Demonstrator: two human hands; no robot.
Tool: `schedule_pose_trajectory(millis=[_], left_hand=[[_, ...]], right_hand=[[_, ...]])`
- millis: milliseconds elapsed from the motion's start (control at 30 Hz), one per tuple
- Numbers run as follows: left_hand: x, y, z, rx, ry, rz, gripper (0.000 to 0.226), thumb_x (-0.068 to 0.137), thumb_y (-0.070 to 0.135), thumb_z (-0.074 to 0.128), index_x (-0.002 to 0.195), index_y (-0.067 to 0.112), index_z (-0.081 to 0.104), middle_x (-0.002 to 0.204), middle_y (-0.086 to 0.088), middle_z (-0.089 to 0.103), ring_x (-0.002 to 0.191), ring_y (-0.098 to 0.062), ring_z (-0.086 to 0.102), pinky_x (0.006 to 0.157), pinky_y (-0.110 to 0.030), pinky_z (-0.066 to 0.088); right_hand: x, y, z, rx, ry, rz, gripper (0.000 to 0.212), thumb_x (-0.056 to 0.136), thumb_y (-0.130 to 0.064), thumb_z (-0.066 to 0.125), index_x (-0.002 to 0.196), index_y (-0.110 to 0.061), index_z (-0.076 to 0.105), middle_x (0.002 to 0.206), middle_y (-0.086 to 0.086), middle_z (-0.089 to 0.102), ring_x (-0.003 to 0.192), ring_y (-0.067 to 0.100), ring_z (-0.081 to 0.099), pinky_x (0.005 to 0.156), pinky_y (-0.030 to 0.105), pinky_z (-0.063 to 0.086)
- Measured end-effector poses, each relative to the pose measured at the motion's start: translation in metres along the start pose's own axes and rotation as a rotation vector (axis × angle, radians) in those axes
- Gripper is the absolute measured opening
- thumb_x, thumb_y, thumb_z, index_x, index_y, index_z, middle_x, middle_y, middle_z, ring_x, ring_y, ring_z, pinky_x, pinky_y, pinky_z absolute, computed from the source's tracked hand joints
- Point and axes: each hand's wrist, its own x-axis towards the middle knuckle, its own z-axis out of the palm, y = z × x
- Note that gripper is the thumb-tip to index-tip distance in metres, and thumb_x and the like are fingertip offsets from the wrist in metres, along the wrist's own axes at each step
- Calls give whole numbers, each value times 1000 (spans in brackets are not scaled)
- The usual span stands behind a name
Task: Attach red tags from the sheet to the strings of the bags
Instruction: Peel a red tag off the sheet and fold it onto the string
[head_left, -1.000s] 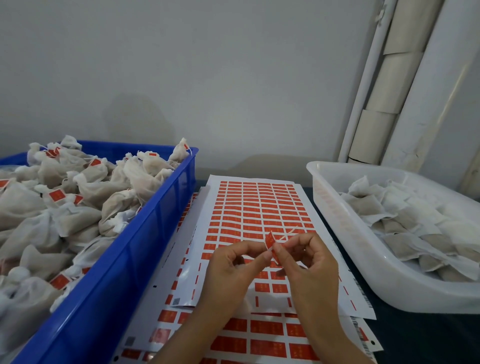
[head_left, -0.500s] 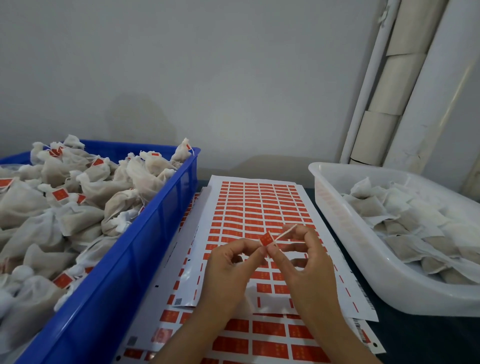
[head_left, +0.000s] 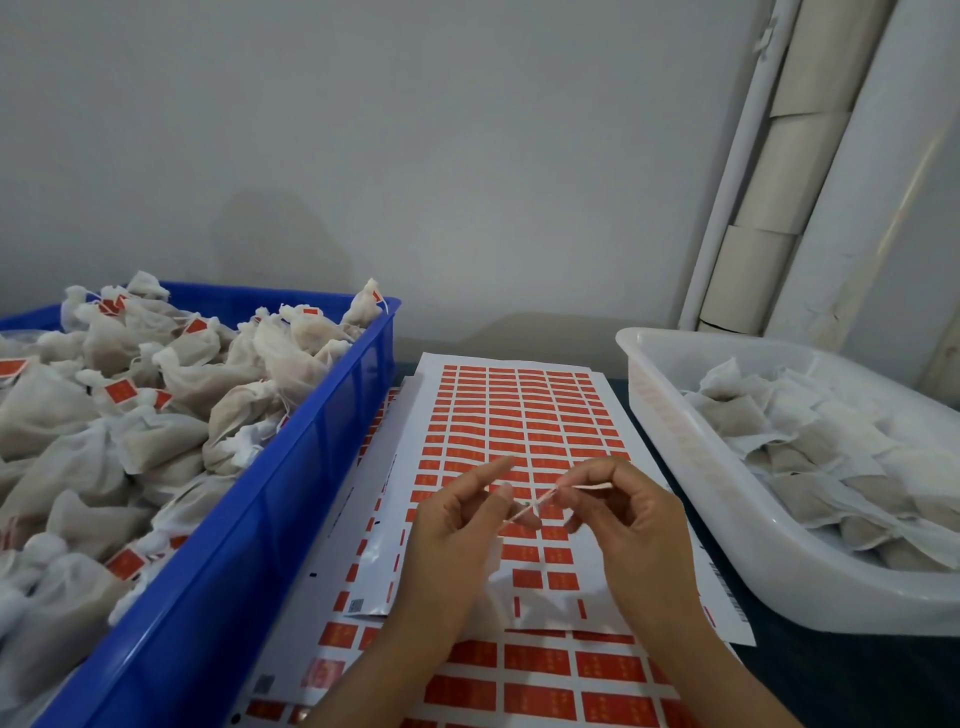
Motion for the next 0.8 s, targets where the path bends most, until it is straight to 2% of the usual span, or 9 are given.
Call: schedule_pose_trajectory(millis=[100,167,267,367,500,567,633,800], left_hand=[[0,1,-1,2,31,-17,15,92,24,52,85,30,64,68,24,67,76,14,60,63,-6,39],[0,2,-2,-6,36,-75,19,91,30,52,79,24,64,64,25,66,74,19,57,67,-11,35],[2,1,-4,-12,12,-138,26,89,35,52,71,24,67,64,27,66,73,24,53,66,-12,33],[1,4,-5,-45,-18,-114,20,86,31,58,70,26,68,68,23,68,75,18,56,65,-15,36],[2,3,-5,4,-32,-56,8,82,28,65,75,29,67,69,26,67,77,16,57,64,-10,37],[2,2,-6,23,-39,-27,6,79,27,67,74,30,67,70,26,67,78,14,59,59,-6,40],[2,2,-7,13,-44,-7,7,77,27,69,72,30,68,71,25,68,77,11,60,55,-3,44],[4,-1,-8,47,-32,21,8,75,29,69,69,32,67,70,28,66,77,11,61,56,3,40]], right_hand=[[-2,-3,-1,-16,-21,-122,20,84,-4,60,78,-23,63,78,-12,67,81,9,64,70,11,51],[-3,-4,-1,-51,-17,-181,23,84,-3,61,78,-24,62,80,-14,66,84,7,63,73,8,48],[-2,-4,-2,-73,-5,-224,27,83,-1,61,79,-28,61,86,-14,66,89,7,62,78,8,47],[-1,-4,-4,-65,-3,-231,28,82,-2,63,80,-30,61,88,-17,67,90,7,63,81,11,49],[-1,-4,-5,-39,-7,-237,13,80,-16,60,83,-28,62,97,-18,66,93,6,63,82,12,49],[0,-4,-5,-21,-13,-239,10,79,-19,58,84,-27,63,99,-18,66,93,6,63,82,11,48],[2,-3,-6,7,-29,-225,9,79,-19,58,83,-25,63,98,-16,66,93,6,63,81,11,48],[4,2,-7,8,-31,-161,7,78,-23,57,80,-24,63,86,-13,67,89,8,63,79,11,49]])
